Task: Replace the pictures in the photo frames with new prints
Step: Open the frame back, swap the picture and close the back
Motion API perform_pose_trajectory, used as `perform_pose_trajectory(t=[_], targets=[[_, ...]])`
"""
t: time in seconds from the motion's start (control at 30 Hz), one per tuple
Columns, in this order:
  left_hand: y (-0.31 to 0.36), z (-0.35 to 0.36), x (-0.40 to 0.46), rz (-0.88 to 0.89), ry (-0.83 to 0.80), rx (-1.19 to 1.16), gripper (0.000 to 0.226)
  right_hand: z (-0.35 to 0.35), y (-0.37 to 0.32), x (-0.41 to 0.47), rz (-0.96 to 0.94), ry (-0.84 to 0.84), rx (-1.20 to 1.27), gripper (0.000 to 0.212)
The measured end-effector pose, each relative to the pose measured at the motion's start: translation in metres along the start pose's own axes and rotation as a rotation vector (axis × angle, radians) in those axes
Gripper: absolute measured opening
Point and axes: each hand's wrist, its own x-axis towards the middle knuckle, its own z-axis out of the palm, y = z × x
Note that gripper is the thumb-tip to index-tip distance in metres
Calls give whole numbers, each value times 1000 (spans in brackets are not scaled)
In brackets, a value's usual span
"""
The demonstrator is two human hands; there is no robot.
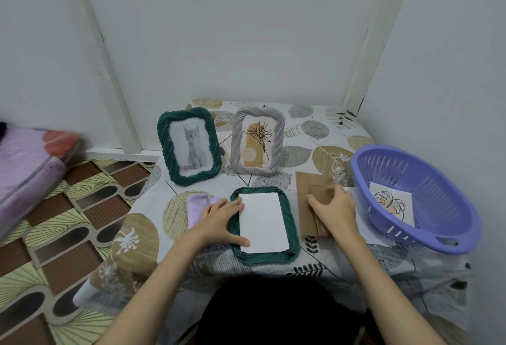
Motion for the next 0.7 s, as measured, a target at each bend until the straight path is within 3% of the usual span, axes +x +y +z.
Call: perform_pose_trajectory(t=[0.1, 0.23, 0.7], targets=[[1, 1, 0, 2, 13, -6, 145, 2, -19, -14, -177, -113, 10, 51], [1, 2, -1, 5, 24, -4, 147, 33, -33, -37, -223, -361, -1, 50], [2, 3, -1, 7, 40, 11, 152, 70, -45, -40, -179, -256, -251, 55]])
